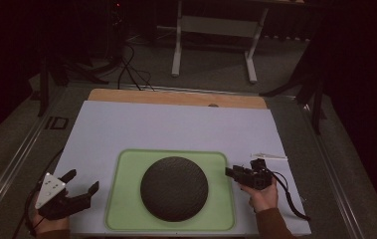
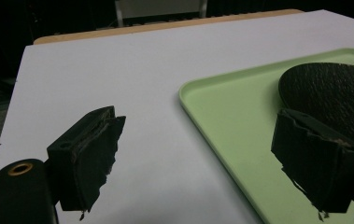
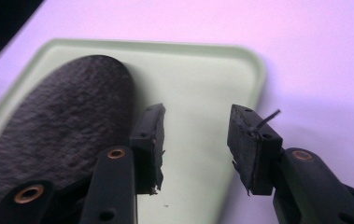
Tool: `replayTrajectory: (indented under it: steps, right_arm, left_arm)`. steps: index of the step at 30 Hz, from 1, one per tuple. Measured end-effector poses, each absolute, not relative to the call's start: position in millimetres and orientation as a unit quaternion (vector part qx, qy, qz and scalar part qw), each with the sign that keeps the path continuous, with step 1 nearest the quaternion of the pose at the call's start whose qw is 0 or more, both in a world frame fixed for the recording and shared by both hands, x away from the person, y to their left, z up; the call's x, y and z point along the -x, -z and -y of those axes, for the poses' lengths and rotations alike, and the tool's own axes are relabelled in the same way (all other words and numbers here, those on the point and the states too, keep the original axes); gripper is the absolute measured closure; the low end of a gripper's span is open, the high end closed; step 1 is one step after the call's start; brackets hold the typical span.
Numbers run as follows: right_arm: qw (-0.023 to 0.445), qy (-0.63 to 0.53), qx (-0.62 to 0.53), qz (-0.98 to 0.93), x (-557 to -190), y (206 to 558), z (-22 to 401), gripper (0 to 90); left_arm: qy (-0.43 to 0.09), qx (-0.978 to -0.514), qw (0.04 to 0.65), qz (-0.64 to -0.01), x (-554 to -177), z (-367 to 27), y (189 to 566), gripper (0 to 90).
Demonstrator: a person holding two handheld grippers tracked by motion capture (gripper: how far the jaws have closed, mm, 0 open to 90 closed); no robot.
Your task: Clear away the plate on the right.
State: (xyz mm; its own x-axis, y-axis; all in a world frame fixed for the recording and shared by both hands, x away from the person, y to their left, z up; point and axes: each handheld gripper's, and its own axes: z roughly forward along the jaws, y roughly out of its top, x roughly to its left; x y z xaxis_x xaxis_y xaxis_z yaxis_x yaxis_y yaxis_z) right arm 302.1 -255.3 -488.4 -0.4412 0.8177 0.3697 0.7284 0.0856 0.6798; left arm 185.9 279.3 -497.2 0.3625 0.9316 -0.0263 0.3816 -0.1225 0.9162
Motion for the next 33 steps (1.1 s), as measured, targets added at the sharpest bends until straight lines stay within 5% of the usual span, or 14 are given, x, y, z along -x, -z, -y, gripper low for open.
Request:
replayTrajectory:
  steps: [21, 33]
  right_arm:
    - [0.211, -0.381, -0.48, -0.761, -270.1, 487.2, 318.0, 42.9]
    - [0.229, -0.395, -0.493, -0.74, -249.0, 495.3, 352.3, 34.4]
  left_arm:
    - [-0.301, -0.685, 0.458, -0.48, -185.1, -280.3, 497.5, 14.8]
    - [-0.302, -0.682, 0.459, -0.482, -183.7, -282.0, 496.8, 14.8]
